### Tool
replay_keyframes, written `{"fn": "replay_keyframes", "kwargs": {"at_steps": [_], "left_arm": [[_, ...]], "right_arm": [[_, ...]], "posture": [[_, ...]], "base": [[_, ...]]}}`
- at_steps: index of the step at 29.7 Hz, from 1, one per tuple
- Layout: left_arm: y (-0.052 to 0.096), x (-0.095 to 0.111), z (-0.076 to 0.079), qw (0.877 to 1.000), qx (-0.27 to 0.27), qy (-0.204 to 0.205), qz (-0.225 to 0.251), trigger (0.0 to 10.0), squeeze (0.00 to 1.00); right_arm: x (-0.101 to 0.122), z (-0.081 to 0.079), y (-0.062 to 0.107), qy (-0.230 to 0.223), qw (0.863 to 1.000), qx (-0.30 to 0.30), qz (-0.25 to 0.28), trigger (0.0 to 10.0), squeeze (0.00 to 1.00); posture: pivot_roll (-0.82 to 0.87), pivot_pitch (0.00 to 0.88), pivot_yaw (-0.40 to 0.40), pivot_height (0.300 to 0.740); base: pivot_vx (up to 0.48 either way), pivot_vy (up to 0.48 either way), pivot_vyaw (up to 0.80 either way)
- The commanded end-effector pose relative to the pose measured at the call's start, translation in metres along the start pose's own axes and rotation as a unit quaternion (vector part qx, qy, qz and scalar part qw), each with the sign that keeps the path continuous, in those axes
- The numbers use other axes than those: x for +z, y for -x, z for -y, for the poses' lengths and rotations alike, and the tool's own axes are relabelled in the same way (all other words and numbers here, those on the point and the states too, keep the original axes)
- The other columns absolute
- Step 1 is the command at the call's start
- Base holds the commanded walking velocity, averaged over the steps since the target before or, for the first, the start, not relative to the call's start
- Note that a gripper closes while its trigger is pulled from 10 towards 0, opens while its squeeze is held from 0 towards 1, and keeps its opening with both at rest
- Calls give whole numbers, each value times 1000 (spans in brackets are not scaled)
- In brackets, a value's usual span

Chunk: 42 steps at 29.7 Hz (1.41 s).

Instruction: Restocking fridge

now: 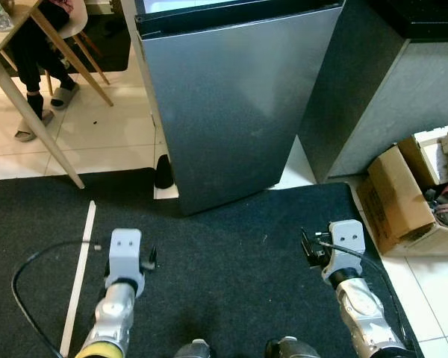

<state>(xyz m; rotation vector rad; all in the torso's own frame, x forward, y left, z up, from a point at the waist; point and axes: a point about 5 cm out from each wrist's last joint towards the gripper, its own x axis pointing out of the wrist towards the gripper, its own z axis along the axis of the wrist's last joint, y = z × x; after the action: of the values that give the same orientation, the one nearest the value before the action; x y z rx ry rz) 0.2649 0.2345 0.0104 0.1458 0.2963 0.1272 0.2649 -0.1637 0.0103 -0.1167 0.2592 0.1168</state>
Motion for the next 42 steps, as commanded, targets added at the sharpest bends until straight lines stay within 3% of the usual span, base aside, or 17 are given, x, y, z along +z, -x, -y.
{"fn": "replay_keyframes", "kwargs": {"at_steps": [1, 17, 42], "left_arm": [[3, -6, 5, 1000, -1, 3, -8, 10000, 0], [-1, 19, 21, 997, -42, -42, 54, 10000, 0], [-2, 37, 35, 992, -70, -60, 90, 10000, 0]], "right_arm": [[-10, 2, 6, 2, 1000, -3, -13, 10000, 0], [-21, 3, 12, 6, 1000, -13, -25, 10000, 0], [-32, 8, 17, 11, 999, -23, -47, 10000, 0]], "posture": [[-30, 147, -40, 723], [-35, 135, -33, 723], [-36, 135, -25, 723]], "base": [[442, 0, 0], [480, 0, 0], [452, 0, 0]]}}
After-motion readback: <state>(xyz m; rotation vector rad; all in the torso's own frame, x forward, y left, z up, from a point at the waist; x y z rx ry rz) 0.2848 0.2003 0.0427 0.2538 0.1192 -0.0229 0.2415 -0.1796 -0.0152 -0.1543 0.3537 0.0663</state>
